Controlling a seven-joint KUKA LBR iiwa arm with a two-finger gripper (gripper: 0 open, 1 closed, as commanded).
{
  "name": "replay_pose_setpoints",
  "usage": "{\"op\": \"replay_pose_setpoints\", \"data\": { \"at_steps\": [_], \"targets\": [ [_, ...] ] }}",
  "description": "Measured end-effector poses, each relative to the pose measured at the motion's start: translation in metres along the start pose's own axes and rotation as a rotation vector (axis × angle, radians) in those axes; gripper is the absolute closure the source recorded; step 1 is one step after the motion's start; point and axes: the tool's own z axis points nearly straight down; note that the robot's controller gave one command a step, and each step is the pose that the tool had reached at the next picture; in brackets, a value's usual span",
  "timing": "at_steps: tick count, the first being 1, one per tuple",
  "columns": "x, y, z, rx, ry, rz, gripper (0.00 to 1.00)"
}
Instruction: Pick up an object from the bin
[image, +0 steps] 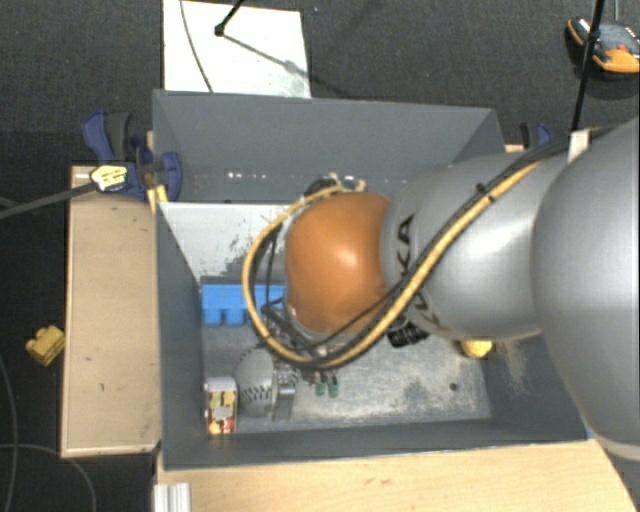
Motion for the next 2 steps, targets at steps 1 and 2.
{"op": "replay_pose_setpoints", "data": {
  "at_steps": [1,2],
  "targets": [
    [-0.02,0.004,0.033,-0.001,-0.002,0.053,0.0],
    [-0.023,-0.062,0.075,-0.011,-0.04,-0.273,1.0]
  ]
}}
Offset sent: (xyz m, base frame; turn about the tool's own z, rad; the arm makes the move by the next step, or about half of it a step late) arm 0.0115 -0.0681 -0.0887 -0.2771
